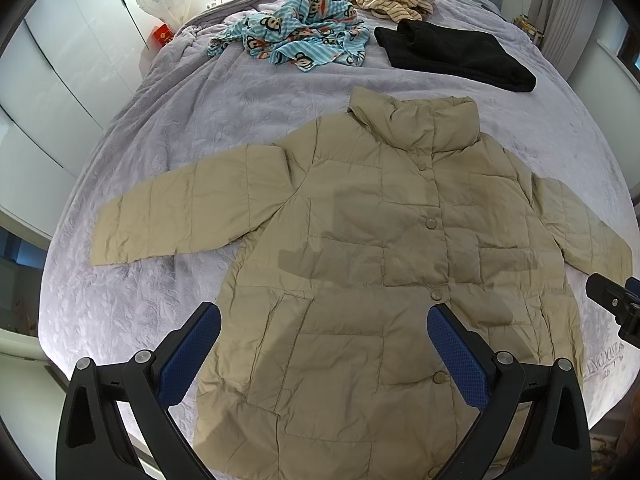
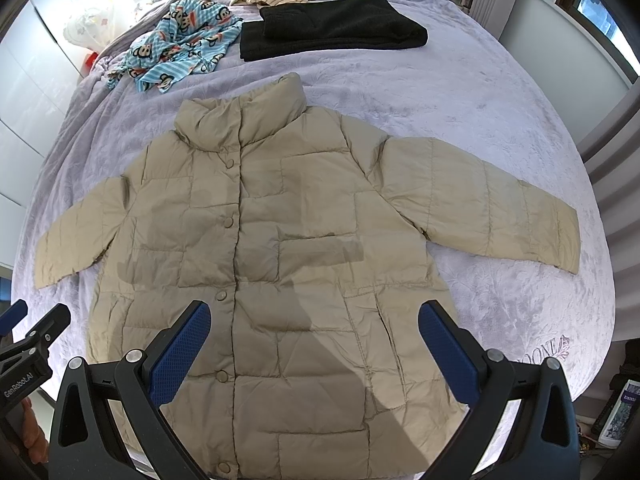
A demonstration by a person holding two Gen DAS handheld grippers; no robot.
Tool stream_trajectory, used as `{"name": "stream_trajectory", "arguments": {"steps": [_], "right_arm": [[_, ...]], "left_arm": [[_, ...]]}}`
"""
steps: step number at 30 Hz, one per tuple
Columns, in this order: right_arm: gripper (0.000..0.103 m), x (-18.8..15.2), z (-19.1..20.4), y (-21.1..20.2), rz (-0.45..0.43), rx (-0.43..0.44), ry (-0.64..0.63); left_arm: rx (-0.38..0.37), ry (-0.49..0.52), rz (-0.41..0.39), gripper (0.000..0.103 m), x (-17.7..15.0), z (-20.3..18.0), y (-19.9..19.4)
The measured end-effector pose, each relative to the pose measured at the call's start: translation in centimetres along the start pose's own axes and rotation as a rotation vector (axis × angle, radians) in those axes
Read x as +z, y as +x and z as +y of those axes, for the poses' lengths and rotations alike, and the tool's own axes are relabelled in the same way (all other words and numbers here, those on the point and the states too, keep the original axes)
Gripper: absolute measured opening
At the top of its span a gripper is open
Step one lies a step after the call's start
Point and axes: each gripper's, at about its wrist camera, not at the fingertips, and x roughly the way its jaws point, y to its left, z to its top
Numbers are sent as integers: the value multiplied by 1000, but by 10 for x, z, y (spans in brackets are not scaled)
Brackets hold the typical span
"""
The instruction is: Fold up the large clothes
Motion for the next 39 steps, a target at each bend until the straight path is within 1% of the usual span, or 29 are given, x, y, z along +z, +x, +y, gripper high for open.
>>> {"name": "stream_trajectory", "arguments": {"steps": [15, 19, 23, 26, 29, 30, 32, 34, 37, 38, 39], "right_arm": [[103, -3, 1, 5, 10, -4, -2], [103, -1, 5, 10, 26, -1, 0], [103, 2, 9, 14, 63, 28, -3], [103, 2, 18, 18, 81, 46, -17], [103, 3, 34, 25, 81, 46, -39], [103, 2, 40, 29, 87, 48, -45], [103, 3, 49, 39, 103, 79, -37], [103, 1, 60, 53, 122, 128, -21], [103, -5, 80, 72, 106, 163, -37], [103, -8, 89, 81, 106, 186, -48], [103, -11, 99, 92, 134, 198, -64]], "left_arm": [[-15, -1, 12, 103, -5, 0, 5], [-53, -26, 31, 103, -4, 4, 9], [-102, -70, 40, 103, -2, 21, 18], [-135, -120, 28, 103, 2, 46, 30], [-167, -192, 7, 103, 5, 80, 47], [-169, -224, -1, 103, 6, 97, 57], [-173, -284, -13, 103, 4, 127, 76], [-188, -353, -19, 103, 2, 157, 97], [-253, -489, -17, 103, -8, 208, 134], [-280, -535, -16, 103, -11, 222, 146], [-319, -594, -18, 103, -16, 241, 161]]}}
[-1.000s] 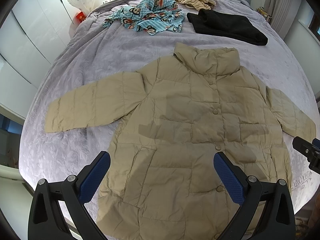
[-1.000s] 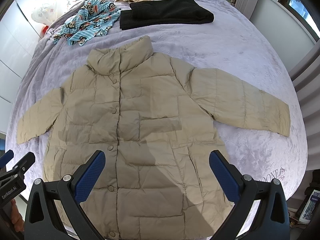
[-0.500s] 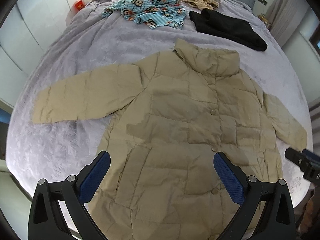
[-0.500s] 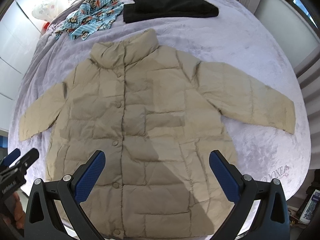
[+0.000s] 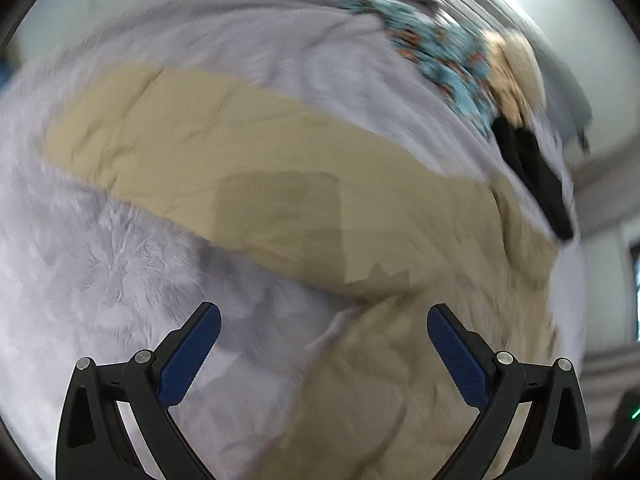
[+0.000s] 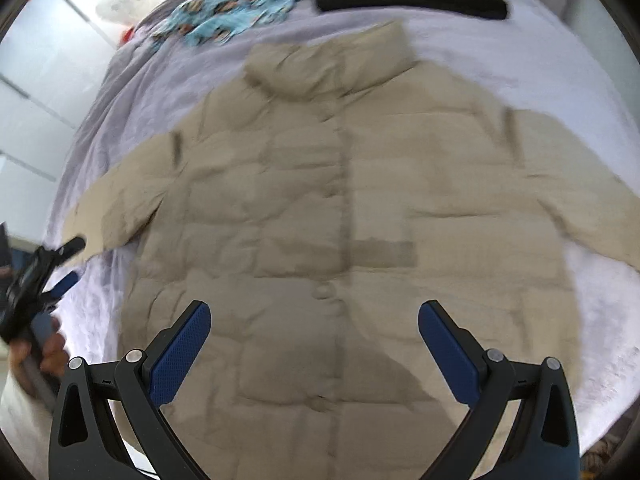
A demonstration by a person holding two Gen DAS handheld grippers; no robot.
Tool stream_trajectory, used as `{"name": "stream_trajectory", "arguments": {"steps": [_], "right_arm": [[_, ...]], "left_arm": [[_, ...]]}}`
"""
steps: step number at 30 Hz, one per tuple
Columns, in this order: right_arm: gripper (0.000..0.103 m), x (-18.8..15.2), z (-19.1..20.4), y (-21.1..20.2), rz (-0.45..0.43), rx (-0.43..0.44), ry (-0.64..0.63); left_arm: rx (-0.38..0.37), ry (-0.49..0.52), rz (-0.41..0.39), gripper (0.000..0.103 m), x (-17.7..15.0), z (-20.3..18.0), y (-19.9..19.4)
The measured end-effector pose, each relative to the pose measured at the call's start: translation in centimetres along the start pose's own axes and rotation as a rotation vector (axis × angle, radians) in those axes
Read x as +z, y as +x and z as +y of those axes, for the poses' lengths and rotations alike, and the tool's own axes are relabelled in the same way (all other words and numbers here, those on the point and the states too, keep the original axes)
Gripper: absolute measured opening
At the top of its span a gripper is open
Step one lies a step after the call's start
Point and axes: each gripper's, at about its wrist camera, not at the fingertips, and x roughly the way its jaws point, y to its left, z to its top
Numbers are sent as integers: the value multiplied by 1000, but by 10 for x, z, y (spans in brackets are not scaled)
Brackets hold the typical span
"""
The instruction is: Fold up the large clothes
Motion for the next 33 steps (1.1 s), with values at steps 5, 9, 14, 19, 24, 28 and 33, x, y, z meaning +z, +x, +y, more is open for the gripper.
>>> {"name": "stream_trajectory", "arguments": {"steps": [5, 9, 14, 19, 24, 28, 33], "right_arm": [[103, 1, 26, 47, 109, 77, 20], [103, 6, 44, 68, 86, 105, -11], [103, 25, 62, 82, 27, 149, -36], [103, 51, 86, 94, -16, 189, -57], [68, 75, 110, 102, -76, 247, -51], [14, 94, 133, 129, -50, 308, -4], [13, 99, 160, 171, 10, 456, 4]], "left_arm": [[-78, -152, 0, 103, 26, 61, 41], [-118, -166, -43, 103, 53, 82, 57], [-64, -172, -144, 98, 90, 90, 57], [4, -216, -142, 22, 119, 105, 65], [56, -90, -230, 10, 126, 89, 23], [55, 49, -321, 10, 123, 54, -23], [-3, 272, -392, 10, 111, -14, -64]]}}
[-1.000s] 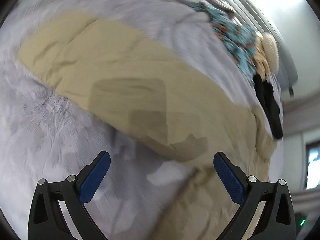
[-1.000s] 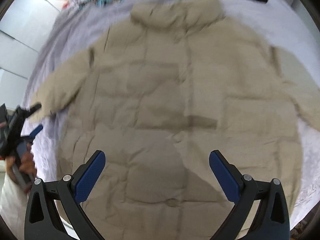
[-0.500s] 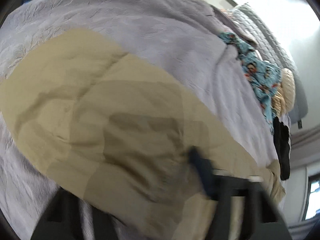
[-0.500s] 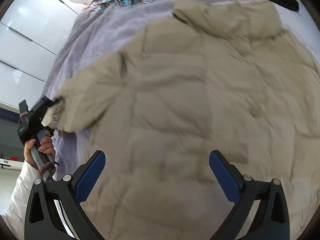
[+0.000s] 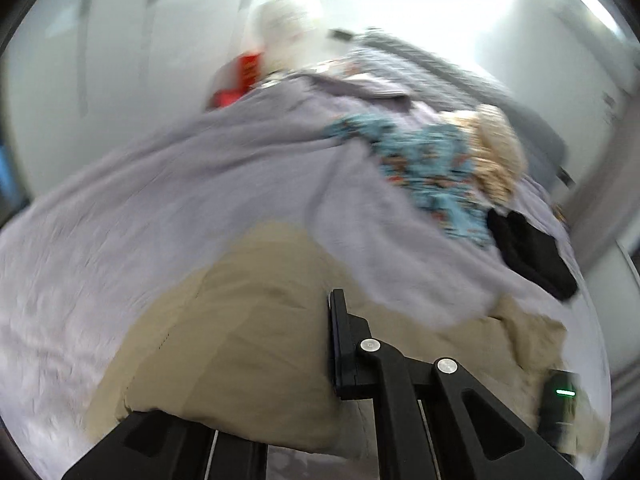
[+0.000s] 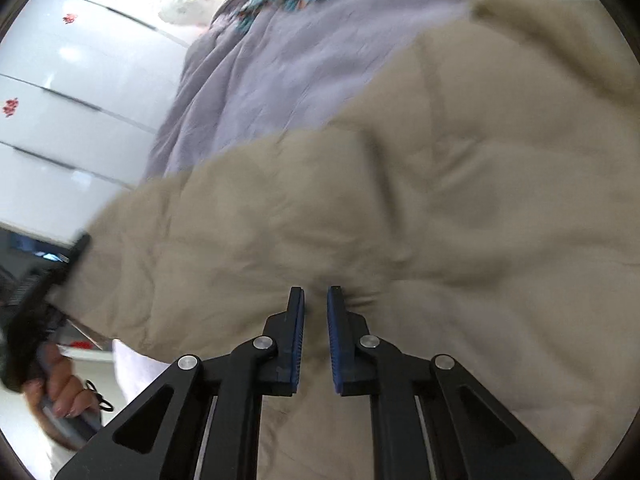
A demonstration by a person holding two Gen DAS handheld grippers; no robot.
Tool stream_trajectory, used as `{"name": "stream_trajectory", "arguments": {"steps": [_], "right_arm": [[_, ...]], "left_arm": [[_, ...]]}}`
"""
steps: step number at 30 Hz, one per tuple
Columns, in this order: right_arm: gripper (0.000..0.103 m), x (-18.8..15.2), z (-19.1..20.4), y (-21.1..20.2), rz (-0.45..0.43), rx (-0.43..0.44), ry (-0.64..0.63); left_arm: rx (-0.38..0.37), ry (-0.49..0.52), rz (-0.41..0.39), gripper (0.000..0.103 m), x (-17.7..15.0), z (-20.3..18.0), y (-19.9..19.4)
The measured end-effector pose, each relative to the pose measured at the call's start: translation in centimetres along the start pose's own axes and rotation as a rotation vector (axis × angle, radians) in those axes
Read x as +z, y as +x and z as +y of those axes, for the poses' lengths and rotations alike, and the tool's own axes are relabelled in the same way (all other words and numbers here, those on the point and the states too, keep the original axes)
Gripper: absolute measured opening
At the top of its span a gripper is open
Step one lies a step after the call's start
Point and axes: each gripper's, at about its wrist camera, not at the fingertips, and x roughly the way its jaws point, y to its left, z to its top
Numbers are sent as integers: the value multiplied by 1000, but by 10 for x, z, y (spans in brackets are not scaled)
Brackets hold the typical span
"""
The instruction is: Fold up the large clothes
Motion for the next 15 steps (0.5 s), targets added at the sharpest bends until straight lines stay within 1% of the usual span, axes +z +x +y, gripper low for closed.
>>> {"name": "stream_trajectory", "arguments": {"steps": [2, 4, 6, 7, 9, 11, 12, 13, 14, 15], "right_arm": [[13, 0, -3, 21, 45, 15, 7], [13, 0, -11, 28, 58, 22, 27], [13, 2, -18, 25, 73, 71, 62], [13, 3, -25, 17, 79, 109, 93], [13, 0, -37, -1, 70, 133, 121], [13, -7, -60, -41, 19, 105, 139], [13, -8, -67, -54, -2, 87, 142], [13, -11, -85, -82, -45, 42, 146], [13, -13, -97, -99, -70, 3, 149], [13, -15, -114, -121, -99, -51, 157]], "left_arm": [[-48, 74, 3, 10, 1, -30, -6], [-96, 151, -4, 10, -4, -63, -14], [-143, 232, -13, 10, -8, -106, -17], [-168, 261, -7, 10, -9, -124, -16], [-214, 319, 17, 10, -17, -170, -11], [-253, 395, 62, 10, -27, -213, 1], [-258, 447, 77, 10, -37, -239, 8], [-264, 504, 88, 10, -53, -265, 16], [-270, 544, 100, 10, -68, -282, 21], [-270, 597, 123, 10, -91, -305, 34]]}}
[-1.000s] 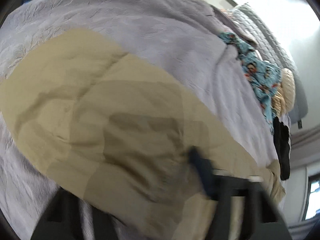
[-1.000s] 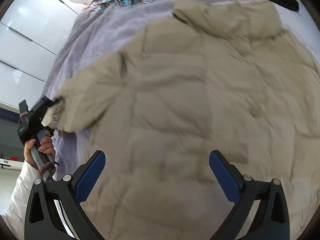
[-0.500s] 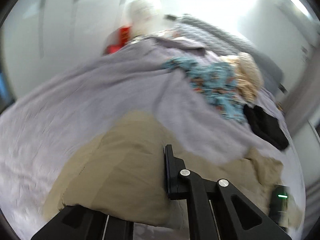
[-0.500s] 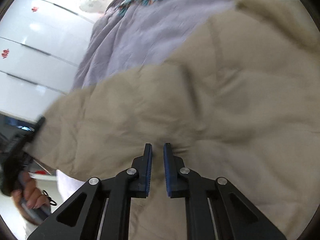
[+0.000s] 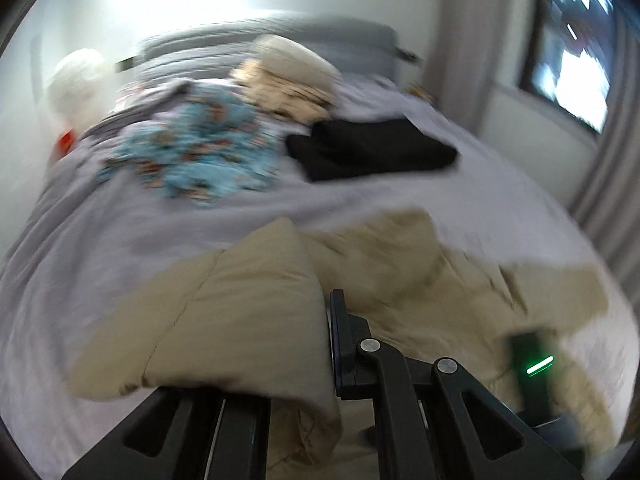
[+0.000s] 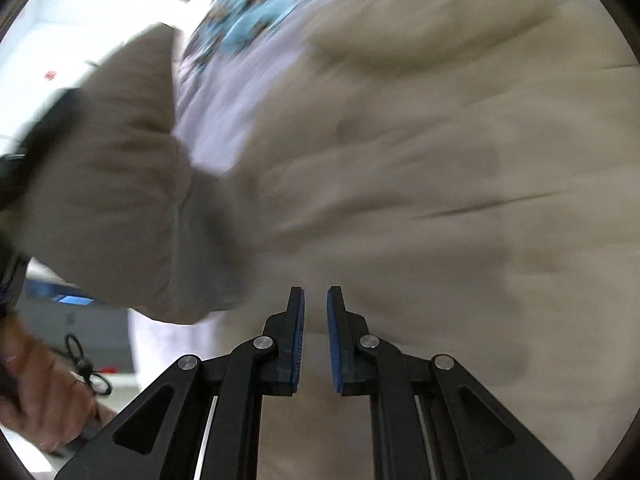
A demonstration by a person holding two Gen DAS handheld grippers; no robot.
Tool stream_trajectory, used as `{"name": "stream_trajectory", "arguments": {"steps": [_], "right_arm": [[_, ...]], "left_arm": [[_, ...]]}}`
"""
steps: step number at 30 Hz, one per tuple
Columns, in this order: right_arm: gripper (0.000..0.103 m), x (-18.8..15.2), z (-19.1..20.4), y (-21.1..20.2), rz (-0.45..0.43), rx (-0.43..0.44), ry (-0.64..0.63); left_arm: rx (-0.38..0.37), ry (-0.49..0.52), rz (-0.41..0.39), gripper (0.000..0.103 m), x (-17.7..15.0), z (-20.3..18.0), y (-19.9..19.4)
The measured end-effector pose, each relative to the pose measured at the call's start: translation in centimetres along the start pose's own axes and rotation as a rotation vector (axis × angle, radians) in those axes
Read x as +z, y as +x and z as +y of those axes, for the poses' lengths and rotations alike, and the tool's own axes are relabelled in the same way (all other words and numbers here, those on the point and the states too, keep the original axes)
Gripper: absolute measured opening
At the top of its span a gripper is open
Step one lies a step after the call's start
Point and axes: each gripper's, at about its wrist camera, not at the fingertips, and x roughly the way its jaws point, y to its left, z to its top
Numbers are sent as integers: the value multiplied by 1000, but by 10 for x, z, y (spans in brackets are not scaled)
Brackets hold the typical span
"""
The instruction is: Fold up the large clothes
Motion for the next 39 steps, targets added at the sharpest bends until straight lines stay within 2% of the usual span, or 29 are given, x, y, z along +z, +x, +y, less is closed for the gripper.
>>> {"name": "stream_trajectory", "arguments": {"steps": [3, 6, 7, 8, 9, 10, 11, 12, 15, 16, 17, 19, 20, 21, 23, 25, 27, 29, 33, 35, 37, 39], "right_arm": [[13, 5, -50, -43, -55, -110, 34], [13, 8, -92, -66, -64, -161, 90], [13, 9, -102, -69, -64, -166, 107], [13, 11, -113, -73, -65, -168, 117], [13, 10, -119, -77, -68, -163, 125], [13, 11, -125, -76, -68, -157, 133], [13, 13, -127, -71, -65, -149, 139], [13, 15, -129, -66, -62, -139, 146], [13, 15, -122, -64, -59, -146, 138], [14, 0, -130, -74, -63, -153, 120], [14, 4, -120, -74, -67, -177, 75], [34, -5, -96, -91, -83, -194, -27], [67, -4, -82, -95, -99, -198, -87], [89, -8, -69, -101, -121, -197, -146], [90, -12, -33, -104, -160, -193, -287], [90, -16, 1, -93, -160, -223, -426], [90, -21, 28, -76, -156, -265, -538], [90, -29, 60, -44, -143, -355, -689], [90, -33, 94, 14, -151, -502, -883], [88, -25, 99, 27, -179, -536, -897], [88, -7, 93, 18, -266, -563, -809], [89, 22, 65, -14, -362, -510, -570]], "left_arm": [[33, 113, 117, 10, -25, -51, 58], [114, 199, 214, 10, -56, -82, 92], [129, 217, 235, 15, -63, -86, 97], [134, 231, 249, 31, -68, -91, 99], [123, 235, 245, 42, -71, -90, 99], [111, 237, 236, 70, -71, -93, 97], [95, 239, 215, 91, -70, -96, 87], [87, 244, 195, 94, -70, -95, 84], [67, 245, 161, 94, -66, -96, 48], [56, 224, 149, 94, -66, -93, 37], [50, 183, 126, 94, -65, -84, 18], [82, 104, 92, 94, -62, -59, -4], [110, 43, 75, 94, -62, -42, -19], [146, -16, 66, 94, -58, -19, -23], [239, -123, 57, 94, -62, 15, -32], [347, -251, 97, 94, -74, 58, -26], [379, -365, 171, 94, -97, 90, -13], [392, -421, 239, 94, -117, 106, 3], [403, -426, 275, 94, -141, 108, 20], [397, -440, 272, 94, -147, 107, 21], [385, -446, 276, 94, -149, 114, 27], [368, -443, 287, 94, -147, 118, 31]]}}
